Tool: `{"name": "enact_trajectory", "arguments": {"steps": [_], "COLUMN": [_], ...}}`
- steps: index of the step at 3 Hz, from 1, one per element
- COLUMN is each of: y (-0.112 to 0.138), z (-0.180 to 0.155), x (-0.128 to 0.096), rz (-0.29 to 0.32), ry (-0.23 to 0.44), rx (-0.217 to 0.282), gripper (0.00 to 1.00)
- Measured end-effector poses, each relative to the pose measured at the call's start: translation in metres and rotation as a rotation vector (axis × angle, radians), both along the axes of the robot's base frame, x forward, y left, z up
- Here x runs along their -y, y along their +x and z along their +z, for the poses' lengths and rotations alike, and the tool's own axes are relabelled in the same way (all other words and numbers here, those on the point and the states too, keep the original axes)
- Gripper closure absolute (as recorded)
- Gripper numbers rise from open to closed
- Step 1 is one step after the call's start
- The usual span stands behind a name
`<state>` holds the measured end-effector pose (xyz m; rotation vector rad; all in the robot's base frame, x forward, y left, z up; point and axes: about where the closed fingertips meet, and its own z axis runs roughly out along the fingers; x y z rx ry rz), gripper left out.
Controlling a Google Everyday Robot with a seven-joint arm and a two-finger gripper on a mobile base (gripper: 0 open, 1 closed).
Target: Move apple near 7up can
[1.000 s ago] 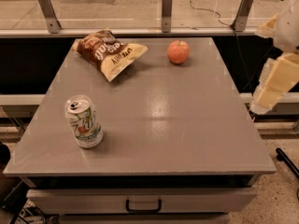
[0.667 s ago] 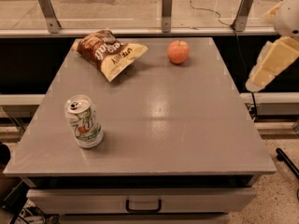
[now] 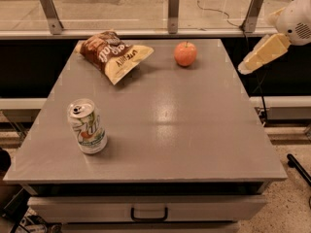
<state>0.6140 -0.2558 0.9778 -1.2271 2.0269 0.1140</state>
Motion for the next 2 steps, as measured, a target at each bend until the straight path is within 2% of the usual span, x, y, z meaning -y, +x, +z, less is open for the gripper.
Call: {"name": "enact_trajectory", "arguments": {"steps": [1, 2], "y": [0.032, 0.062], "z": [-0.020, -0.034], "x": [-0.009, -0.025], "rz": [-0.038, -0.064], "ry": [0.183, 0.317], "rx": [0.066, 0.132], "gripper": [0.00, 0.00]}}
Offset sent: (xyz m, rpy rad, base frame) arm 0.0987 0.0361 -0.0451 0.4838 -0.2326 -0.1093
